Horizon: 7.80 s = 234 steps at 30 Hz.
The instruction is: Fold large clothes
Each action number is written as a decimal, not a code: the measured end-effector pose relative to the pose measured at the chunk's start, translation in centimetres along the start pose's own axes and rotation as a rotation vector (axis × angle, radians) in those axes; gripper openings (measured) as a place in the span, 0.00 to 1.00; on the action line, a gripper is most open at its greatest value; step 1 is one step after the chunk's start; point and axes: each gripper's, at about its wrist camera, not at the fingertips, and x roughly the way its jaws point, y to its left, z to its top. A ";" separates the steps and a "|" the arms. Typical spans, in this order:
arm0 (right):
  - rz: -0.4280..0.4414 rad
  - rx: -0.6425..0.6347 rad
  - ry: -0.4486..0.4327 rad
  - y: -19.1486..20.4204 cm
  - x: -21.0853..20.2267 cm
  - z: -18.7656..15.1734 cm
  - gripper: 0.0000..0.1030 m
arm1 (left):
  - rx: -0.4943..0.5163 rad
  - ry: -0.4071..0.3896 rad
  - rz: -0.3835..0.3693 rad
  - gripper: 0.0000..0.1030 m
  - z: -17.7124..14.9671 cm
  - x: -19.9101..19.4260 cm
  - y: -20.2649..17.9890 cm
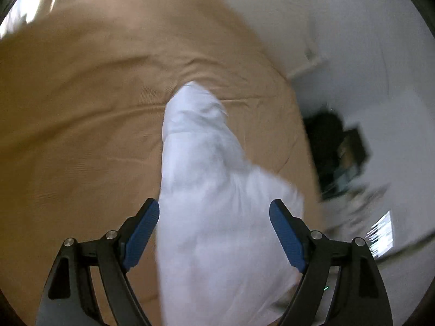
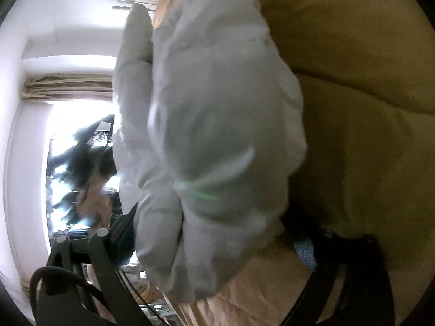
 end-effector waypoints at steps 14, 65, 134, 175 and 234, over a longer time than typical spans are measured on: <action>-0.426 -0.609 -0.210 18.3 -5.4 1.4 0.62 | 0.469 0.029 0.285 1.00 -16.6 4.8 -7.2; -0.565 -0.690 -0.077 18.8 10.8 7.4 0.47 | 0.290 0.004 0.271 0.98 -16.3 -0.5 -5.0; -0.619 -0.476 -0.023 12.2 6.3 0.3 0.62 | 0.407 0.050 0.543 0.98 -19.0 -2.0 -6.6; -0.824 -0.412 -0.112 32.8 -9.4 -13.6 1.00 | 0.127 -0.110 0.608 0.99 -20.0 -24.2 -19.4; -1.055 -0.478 -0.158 30.0 -6.6 -15.9 1.00 | 0.191 -0.028 0.600 0.99 -22.5 -20.4 -18.7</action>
